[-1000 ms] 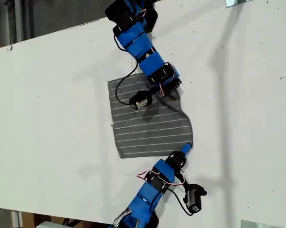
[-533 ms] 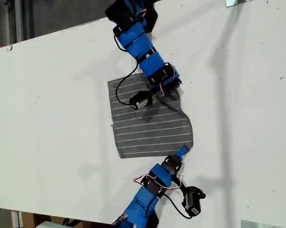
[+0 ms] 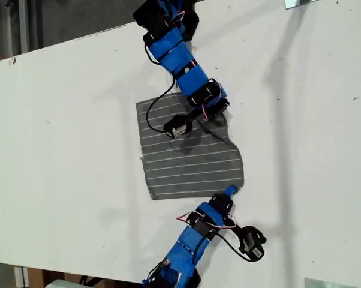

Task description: Grasp corners of a square towel and fold twice.

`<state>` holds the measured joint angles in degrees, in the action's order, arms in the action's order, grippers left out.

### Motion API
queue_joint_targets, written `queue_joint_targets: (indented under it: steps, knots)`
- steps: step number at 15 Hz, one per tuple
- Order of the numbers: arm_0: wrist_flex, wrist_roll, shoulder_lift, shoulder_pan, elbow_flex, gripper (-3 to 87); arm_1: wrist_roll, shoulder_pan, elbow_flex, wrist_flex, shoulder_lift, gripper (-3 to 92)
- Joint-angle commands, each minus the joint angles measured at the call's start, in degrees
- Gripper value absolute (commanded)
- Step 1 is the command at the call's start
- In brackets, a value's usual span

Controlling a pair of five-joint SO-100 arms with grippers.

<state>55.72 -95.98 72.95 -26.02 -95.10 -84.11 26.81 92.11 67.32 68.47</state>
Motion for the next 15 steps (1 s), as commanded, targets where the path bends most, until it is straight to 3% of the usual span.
queue_joint_targets:
  steps: [1, 7, 8, 10, 12, 15]
  knots:
    - [2.1, 0.8, -4.0, -0.6, 9.8, 24.3, -0.8, 1.6, -2.5, -1.2, 0.2, -0.1]
    - [8.7, 1.9, -12.7, -0.7, 23.8, 23.3, -1.8, 2.7, -2.2, -1.3, 0.3, -0.1]
    - [9.1, 2.6, -14.2, -0.7, 25.9, 19.7, -2.0, 2.9, -2.2, -1.3, 0.3, -0.1]
    - [10.3, 2.8, -17.7, -0.5, 30.0, -0.2, -2.8, 3.8, -2.4, -1.9, 0.2, -0.1]
    - [11.2, 2.7, -21.1, -1.0, 33.8, -0.3, -3.7, 5.1, -3.8, -2.1, -0.6, -0.1]
    - [23.1, 3.8, -21.0, -1.3, 44.3, -0.3, -3.5, 4.8, -11.2, 9.1, 1.3, -0.1]
